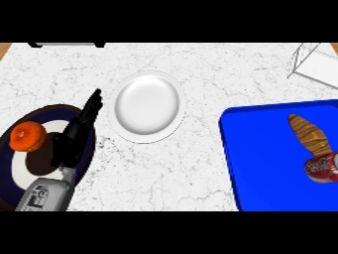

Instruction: Pick the can from the tray and place it in the tiered shelf

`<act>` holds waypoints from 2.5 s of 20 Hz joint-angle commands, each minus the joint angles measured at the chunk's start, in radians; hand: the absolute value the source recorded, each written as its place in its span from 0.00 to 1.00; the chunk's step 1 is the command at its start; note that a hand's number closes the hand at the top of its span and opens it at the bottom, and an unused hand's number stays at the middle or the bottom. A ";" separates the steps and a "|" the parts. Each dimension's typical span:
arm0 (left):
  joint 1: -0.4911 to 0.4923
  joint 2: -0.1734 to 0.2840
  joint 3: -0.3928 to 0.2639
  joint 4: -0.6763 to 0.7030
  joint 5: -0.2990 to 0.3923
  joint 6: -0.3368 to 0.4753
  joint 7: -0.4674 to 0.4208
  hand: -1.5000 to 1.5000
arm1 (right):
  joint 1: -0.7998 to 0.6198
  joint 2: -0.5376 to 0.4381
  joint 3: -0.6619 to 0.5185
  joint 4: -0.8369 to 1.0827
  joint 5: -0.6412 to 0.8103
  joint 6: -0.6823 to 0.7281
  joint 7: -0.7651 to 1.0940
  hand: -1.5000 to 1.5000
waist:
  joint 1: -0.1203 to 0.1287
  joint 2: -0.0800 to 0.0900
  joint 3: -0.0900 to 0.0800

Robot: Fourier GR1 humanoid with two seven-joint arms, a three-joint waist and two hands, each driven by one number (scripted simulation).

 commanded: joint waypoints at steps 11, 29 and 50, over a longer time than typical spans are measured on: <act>0.051 -0.050 0.022 -0.048 -0.066 -0.038 0.007 0.50 | -0.016 0.085 0.016 0.104 0.187 0.048 -0.092 0.00 | 0.002 0.000 0.000; 0.049 -0.078 0.085 -0.028 -0.091 -0.093 -0.014 0.50 | -0.064 0.187 0.050 0.270 0.384 -0.028 -0.230 0.00 | 0.003 0.000 0.000; 0.050 -0.110 0.089 -0.106 -0.132 -0.094 0.063 0.50 | 0.110 0.157 0.074 0.285 0.546 -0.095 -0.512 1.00 | -0.001 -0.001 0.000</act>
